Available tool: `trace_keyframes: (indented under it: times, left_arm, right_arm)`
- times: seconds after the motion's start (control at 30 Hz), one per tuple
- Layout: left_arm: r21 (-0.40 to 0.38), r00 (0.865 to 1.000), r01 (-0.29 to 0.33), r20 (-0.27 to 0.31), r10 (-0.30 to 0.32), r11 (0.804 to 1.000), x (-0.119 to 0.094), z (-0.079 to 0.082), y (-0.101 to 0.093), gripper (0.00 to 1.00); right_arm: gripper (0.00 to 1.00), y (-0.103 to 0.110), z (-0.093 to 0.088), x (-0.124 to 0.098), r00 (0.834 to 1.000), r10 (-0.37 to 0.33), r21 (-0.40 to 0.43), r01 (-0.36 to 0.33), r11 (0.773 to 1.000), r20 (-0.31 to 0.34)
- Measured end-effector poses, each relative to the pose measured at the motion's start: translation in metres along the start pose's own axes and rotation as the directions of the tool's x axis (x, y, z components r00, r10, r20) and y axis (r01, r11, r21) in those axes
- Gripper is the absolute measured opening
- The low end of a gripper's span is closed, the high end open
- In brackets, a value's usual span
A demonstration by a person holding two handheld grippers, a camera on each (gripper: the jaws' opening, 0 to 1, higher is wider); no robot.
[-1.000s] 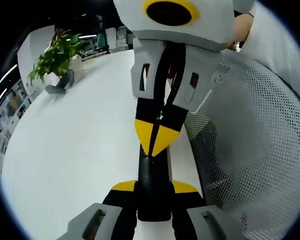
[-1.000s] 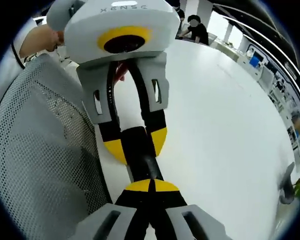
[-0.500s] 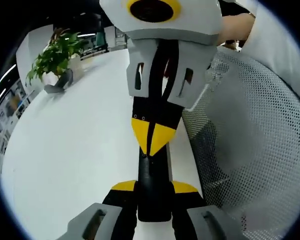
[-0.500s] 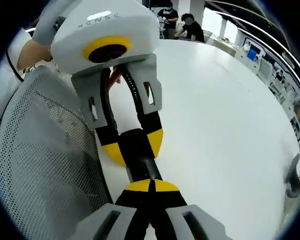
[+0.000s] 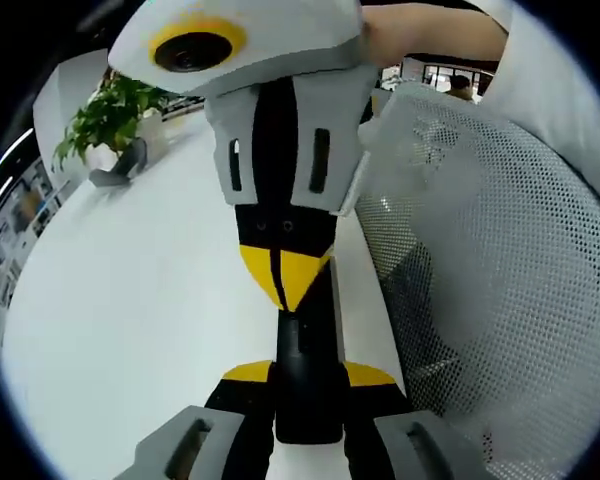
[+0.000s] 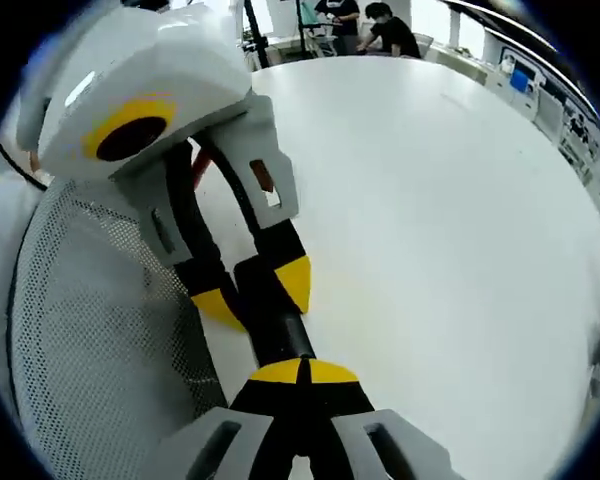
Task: Press the specified remote control buttons in sequence, fully releasing each button before pressing the next.
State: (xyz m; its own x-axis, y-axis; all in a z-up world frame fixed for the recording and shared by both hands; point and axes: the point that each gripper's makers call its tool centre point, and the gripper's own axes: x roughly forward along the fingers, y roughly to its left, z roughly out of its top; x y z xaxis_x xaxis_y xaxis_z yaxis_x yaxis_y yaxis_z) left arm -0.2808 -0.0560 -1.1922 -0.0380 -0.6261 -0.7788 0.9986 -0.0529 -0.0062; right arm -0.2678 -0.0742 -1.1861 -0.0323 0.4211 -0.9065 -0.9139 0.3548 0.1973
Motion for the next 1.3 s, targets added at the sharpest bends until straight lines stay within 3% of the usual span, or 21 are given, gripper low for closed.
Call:
trace_keyframes:
  times: [0.23,0.37,0.47,0.53,0.67,0.77,0.93,1.3]
  left_arm:
    - [-0.005,1.0,-0.005,0.008,0.005,1.0,0.0,0.0,0.0,0.24]
    - [-0.003,1.0,-0.003,0.01,0.003,1.0,0.0,0.001,0.0,0.24]
    - [-0.006,1.0,-0.004,0.011,0.004,1.0,0.0,0.001,-0.001,0.24]
    - [-0.007,1.0,-0.004,0.013,0.004,1.0,0.0,0.001,-0.001,0.24]
    - [-0.013,1.0,-0.006,0.023,0.006,1.0,-0.001,0.001,-0.001,0.24]
    - [-0.015,1.0,-0.007,0.026,0.007,1.0,0.0,0.001,-0.001,0.24]
    - [-0.017,1.0,-0.007,0.03,0.008,1.0,0.0,0.001,0.0,0.24]
    - [-0.05,0.998,-0.018,0.056,0.021,0.999,0.0,0.001,-0.001,0.24]
  right_arm:
    - [0.0,-0.001,0.002,0.003,0.998,0.011,0.01,-0.01,1.0,-0.068]
    - [0.0,-0.003,0.002,0.004,0.998,0.009,0.033,-0.007,0.999,-0.068]
    - [0.0,-0.002,0.003,0.003,0.999,-0.034,-0.014,0.034,0.999,-0.035]
    - [0.0,-0.002,0.004,0.002,0.997,-0.073,-0.046,0.074,0.996,0.021]
    - [0.0,-0.001,0.006,-0.001,0.981,-0.142,-0.042,0.148,0.988,0.132]
    - [0.0,0.012,0.011,-0.004,0.977,-0.121,-0.05,0.131,0.99,0.175]
    - [0.0,0.019,0.008,0.003,0.987,-0.097,-0.114,0.111,0.987,0.126]
    - [0.0,0.018,0.009,0.006,0.987,-0.148,-0.191,0.158,0.969,0.069]
